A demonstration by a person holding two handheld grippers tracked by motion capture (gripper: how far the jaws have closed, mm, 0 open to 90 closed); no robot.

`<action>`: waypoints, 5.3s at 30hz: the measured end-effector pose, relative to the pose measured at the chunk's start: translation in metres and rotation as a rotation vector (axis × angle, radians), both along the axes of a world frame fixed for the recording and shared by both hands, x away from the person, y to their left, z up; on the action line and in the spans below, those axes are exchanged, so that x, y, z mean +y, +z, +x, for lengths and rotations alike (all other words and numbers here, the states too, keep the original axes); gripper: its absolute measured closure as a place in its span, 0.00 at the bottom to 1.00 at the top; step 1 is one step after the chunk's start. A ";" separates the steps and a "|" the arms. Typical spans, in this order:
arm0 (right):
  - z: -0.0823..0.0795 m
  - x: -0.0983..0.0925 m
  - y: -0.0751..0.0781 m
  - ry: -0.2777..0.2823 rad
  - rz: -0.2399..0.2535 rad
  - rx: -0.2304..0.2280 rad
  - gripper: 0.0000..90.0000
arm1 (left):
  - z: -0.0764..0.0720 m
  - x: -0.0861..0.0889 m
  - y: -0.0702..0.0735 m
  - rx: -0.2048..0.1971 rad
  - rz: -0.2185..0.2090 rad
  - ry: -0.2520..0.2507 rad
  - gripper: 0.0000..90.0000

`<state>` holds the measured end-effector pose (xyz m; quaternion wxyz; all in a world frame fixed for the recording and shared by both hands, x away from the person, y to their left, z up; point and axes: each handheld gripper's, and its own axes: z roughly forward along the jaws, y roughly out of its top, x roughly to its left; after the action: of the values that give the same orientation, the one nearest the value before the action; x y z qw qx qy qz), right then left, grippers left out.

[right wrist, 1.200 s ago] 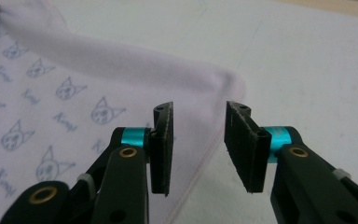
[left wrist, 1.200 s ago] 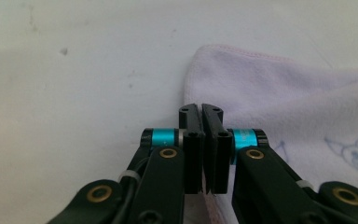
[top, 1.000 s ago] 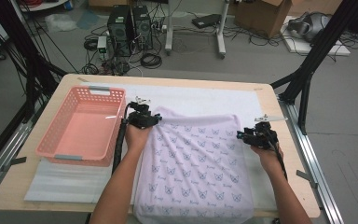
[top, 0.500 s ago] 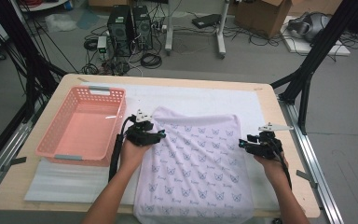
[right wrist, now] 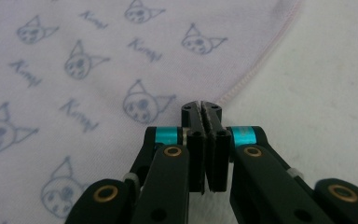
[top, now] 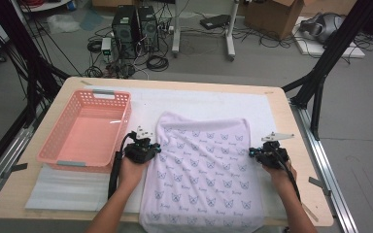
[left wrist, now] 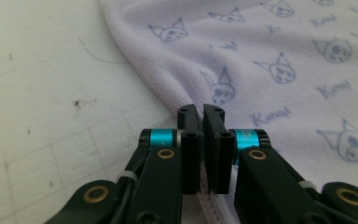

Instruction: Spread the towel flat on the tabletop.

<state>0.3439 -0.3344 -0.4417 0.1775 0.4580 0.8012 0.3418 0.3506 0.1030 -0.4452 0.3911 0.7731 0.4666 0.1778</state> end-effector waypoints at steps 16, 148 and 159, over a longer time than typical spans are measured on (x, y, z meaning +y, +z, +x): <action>0.070 0.010 0.003 -0.179 0.026 -0.091 0.92 | 0.037 0.009 0.001 -0.058 -0.113 0.186 0.75; -0.138 -0.017 -0.006 -0.091 0.086 -0.021 0.69 | -0.147 0.051 -0.007 0.034 -0.109 -0.162 0.98; -0.143 -0.009 0.001 -0.041 0.009 0.016 0.99 | -0.140 0.051 -0.004 -0.086 -0.248 -0.142 0.56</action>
<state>0.2014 -0.3435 -0.4408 0.1760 0.4779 0.7915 0.3380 0.2108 0.1538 -0.4489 0.5149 0.7415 0.4120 0.1238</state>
